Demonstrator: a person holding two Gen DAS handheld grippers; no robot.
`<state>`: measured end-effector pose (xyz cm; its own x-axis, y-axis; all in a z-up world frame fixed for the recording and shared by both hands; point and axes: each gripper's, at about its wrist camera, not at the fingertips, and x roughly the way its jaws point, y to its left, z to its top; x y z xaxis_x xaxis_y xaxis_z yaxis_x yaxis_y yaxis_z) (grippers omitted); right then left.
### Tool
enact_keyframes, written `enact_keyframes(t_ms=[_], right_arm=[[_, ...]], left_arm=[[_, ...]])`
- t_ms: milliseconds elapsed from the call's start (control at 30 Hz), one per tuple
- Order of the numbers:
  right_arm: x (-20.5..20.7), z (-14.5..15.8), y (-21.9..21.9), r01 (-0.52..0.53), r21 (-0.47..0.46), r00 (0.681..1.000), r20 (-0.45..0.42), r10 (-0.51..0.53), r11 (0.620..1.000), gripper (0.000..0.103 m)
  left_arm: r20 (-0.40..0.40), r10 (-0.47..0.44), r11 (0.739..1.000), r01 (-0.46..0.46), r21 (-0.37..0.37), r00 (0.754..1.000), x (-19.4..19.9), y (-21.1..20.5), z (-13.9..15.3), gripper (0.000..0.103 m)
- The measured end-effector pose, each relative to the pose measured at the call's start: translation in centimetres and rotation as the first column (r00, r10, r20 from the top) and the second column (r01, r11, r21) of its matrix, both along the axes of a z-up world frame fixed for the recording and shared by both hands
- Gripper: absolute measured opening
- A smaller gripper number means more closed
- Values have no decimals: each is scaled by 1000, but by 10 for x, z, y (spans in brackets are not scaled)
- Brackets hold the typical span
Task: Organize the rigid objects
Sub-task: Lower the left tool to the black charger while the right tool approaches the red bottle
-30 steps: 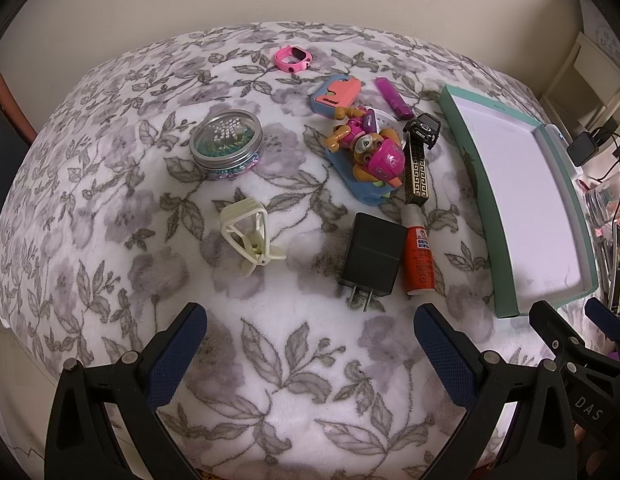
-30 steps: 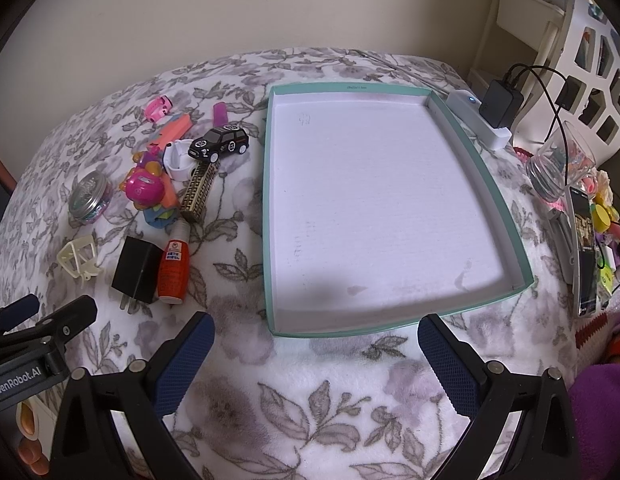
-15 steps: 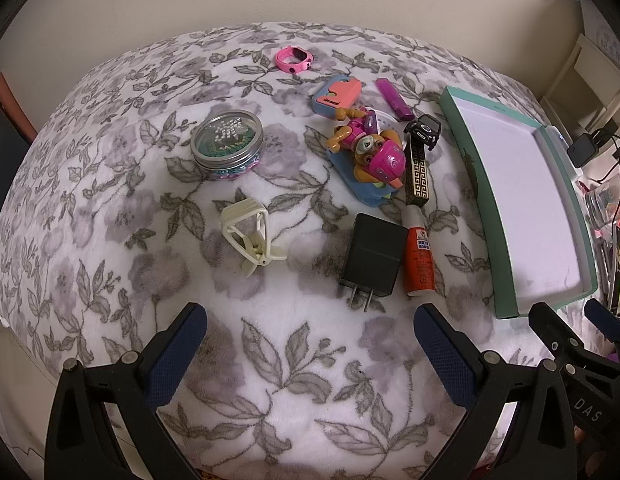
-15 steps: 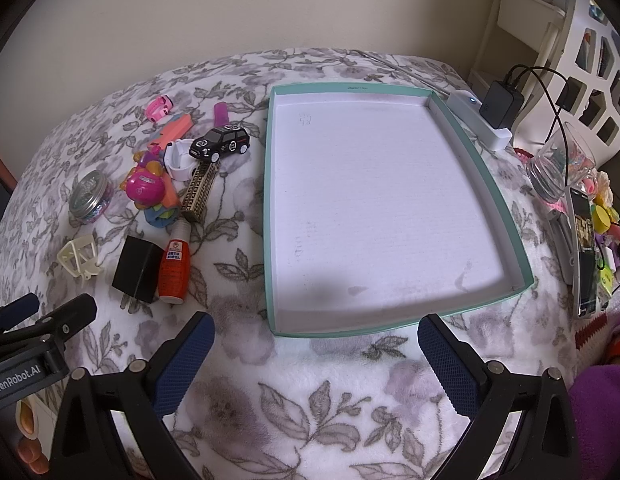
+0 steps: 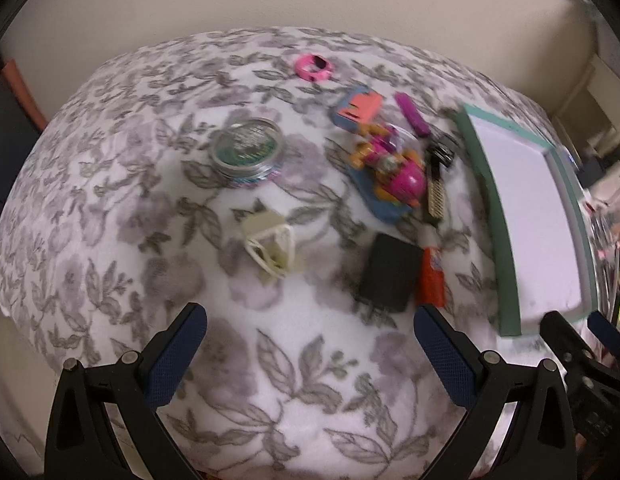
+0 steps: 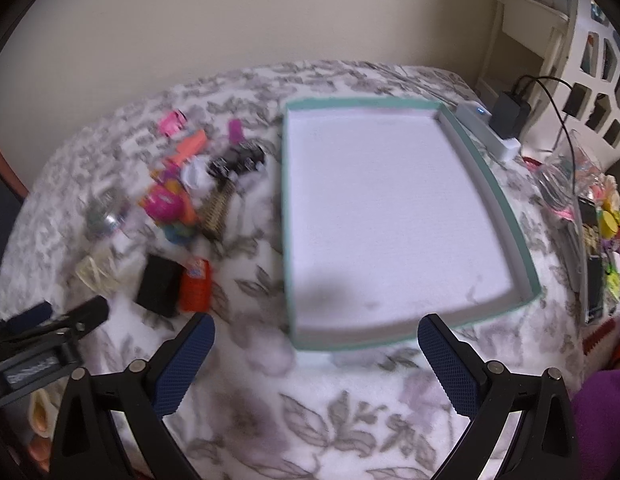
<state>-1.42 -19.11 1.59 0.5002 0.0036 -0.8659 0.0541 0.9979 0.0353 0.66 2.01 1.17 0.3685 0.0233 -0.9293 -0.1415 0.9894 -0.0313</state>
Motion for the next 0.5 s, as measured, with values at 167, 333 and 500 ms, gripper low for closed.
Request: enact_keyframes(t_ms=[167, 333, 500], right_arm=[[17, 12, 19, -63, 31, 998, 15, 63, 998, 103], [45, 6, 35, -83, 50, 996, -21, 84, 995, 97], [68, -13, 50, -100, 56, 990, -91, 105, 993, 88]], left_arm=[[9, 89, 995, -88, -39, 996, 16, 18, 8, 103], [-31, 166, 982, -168, -86, 986, 38, 29, 6, 103], [-68, 245, 963, -250, -96, 967, 54, 38, -1, 103]])
